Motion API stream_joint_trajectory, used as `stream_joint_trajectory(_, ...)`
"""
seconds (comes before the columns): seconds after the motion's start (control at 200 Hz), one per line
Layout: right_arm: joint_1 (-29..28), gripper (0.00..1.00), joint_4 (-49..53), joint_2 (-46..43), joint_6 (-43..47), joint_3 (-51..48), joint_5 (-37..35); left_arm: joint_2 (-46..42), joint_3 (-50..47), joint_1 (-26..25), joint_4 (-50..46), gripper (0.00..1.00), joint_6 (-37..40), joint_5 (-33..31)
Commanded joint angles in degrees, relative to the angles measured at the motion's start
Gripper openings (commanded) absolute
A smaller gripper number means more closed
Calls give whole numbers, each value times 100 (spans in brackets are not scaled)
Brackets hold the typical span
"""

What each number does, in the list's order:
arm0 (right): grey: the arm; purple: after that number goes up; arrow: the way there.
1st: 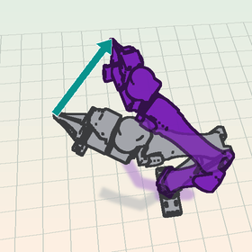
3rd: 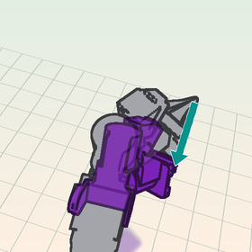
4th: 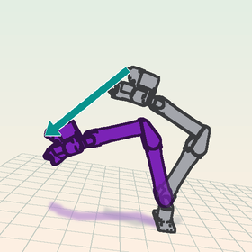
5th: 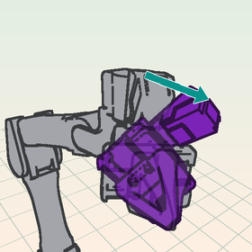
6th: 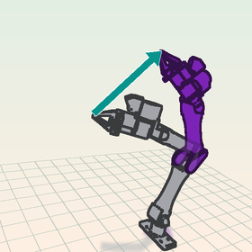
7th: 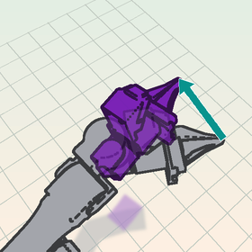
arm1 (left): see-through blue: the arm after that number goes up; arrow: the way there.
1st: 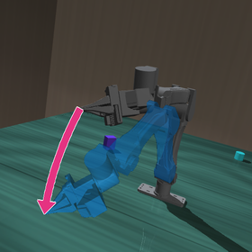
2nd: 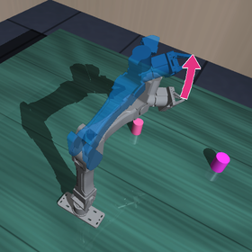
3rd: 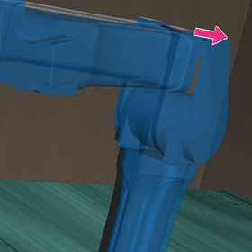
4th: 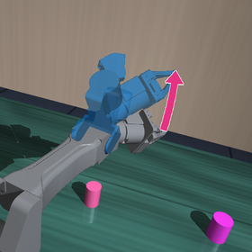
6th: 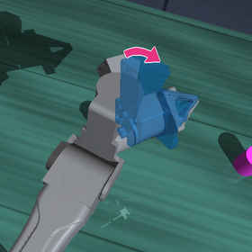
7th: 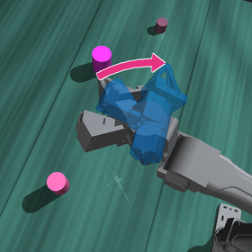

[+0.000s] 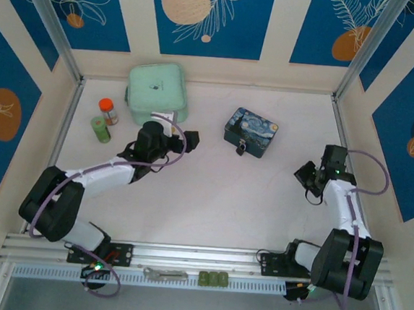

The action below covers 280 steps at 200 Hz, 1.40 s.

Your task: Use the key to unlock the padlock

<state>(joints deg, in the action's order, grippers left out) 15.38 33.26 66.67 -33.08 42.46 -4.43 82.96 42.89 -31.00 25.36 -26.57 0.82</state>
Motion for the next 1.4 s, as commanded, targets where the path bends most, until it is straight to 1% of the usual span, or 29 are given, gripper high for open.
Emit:
stream_joint_trajectory(0.0,540,20,638,227,86,132,-219,-217,-114,-46,198,100,17,-108)
stream_joint_trajectory(0.01,574,21,643,238,76,136,-214,-225,-114,-46,193,100,26,-108)
stream_joint_trajectory(0.02,658,26,639,277,67,134,-209,-231,-121,-46,185,100,35,-108)
stream_joint_trajectory(0.035,787,31,632,314,61,130,-200,-236,-123,-46,173,100,44,-108)
stream_joint_trajectory(0.07,999,37,600,399,35,120,-186,-260,-132,-46,145,100,70,-117)
stream_joint_trajectory(0.13,1411,41,495,560,42,96,-24,-295,-164,-46,118,100,95,-130)
stream_joint_trajectory(0.16,1583,45,407,624,41,67,-20,-314,-187,-46,126,100,111,-139)
stream_joint_trajectory(0.19,1701,49,340,686,47,53,-52,-328,-207,-46,135,100,125,-143)
stream_joint_trajectory(0.225,1831,50,276,761,47,48,-65,-341,-225,-45,135,100,149,-150)
stream_joint_trajectory(0.235,1860,54,260,782,41,47,-71,-348,-234,-44,135,100,151,-152)
stream_joint_trajectory(0.25,1900,56,234,805,32,45,-75,-350,-237,-46,123,100,166,-154)
stream_joint_trajectory(0.3,2017,57,140,902,-5,51,-61,-367,-216,-46,65,100,206,-152)
stream_joint_trajectory(0.32,2044,63,103,929,-14,51,-85,-368,-204,-46,38,100,219,-149)
stream_joint_trajectory(0.355,2076,65,67,987,-99,53,-215,-376,-173,-45,-9,100,243,-129)
stream_joint_trajectory(0.505,2233,65,-185,1366,-346,71,-466,-368,11,-46,-277,100,318,-47)
stream_joint_trajectory(0.62,2396,64,-365,1703,-479,80,-220,-407,111,-46,-408,100,306,-38)
stream_joint_trajectory(0.765,2417,60,-459,1927,-460,48,-244,-505,93,-46,-403,100,215,-133)
stream_joint_trajectory(0.79,2428,58,-494,1944,-447,29,-274,-521,80,-46,-388,100,190,-158)
stream_joint_trajectory(0.83,2467,53,-551,1970,-436,-14,-263,-546,50,-46,-362,100,158,-194)
stream_joint_trajectory(0.935,2564,33,-677,2055,-427,-79,-111,-587,-9,-46,-331,100,99,-231)
stream_joint_trajectory(0.975,2575,26,-713,2073,-421,-96,-30,-587,-18,-45,-330,100,107,-231)
stream_joint_trajectory(1.09,2482,0,-776,2007,-334,-120,164,-565,-18,-44,-315,99,144,-288)
stream_joint_trajectory(1.175,2309,0,-705,1794,-300,-133,256,-512,-18,-46,-223,100,120,-335)
stream_joint_trajectory(1.255,2028,0,-606,1333,-210,-162,498,-435,-14,-41,-124,100,-13,-355)
stream_joint_trajectory(1.315,1662,0,-516,847,-35,-160,635,-389,6,-37,-86,100,-106,-323)
stream_joint_trajectory(1.395,1013,0,-361,231,252,-35,824,-360,25,-37,-84,100,-244,-280)
